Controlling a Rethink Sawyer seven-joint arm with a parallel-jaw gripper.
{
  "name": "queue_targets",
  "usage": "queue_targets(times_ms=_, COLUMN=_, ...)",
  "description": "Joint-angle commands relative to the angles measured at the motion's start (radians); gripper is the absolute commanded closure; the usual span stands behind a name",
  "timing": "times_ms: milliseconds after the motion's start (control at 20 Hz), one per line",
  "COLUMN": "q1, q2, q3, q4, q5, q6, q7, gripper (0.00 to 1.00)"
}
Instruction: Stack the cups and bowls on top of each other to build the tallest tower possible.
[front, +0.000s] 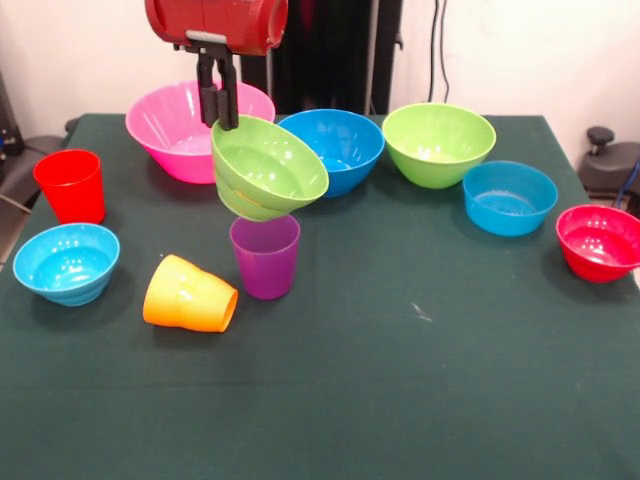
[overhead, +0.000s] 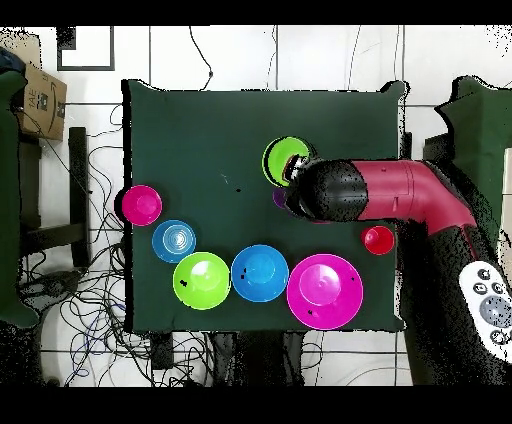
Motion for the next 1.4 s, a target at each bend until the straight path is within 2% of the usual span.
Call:
queue_targets(times_ms=50, q1=0.006, q2=0.007, q3=0.036, q4=0.069, q5=-0.044, q6=0.065, q7=-0.214, gripper=1.0)
queue_targets(times_ms=150, q1=0.01, q2=0.011, q3=0.032, q4=0.076, q5=-0.059, q6=0.026, q7=-0.196, gripper=1.0)
queue_targets(times_ms=1200, q1=0.004, q2=0.019, q3=0.046, q4=0.097, q5=-0.084, q6=-0.013, q7=-0.204, gripper=1.0)
queue_targets(times_ms=1400, q1=0.01, q2=0.044, q3=0.038, q4=0.114, q5=-0.109, q6=-0.055, q7=-0.184, gripper=1.0)
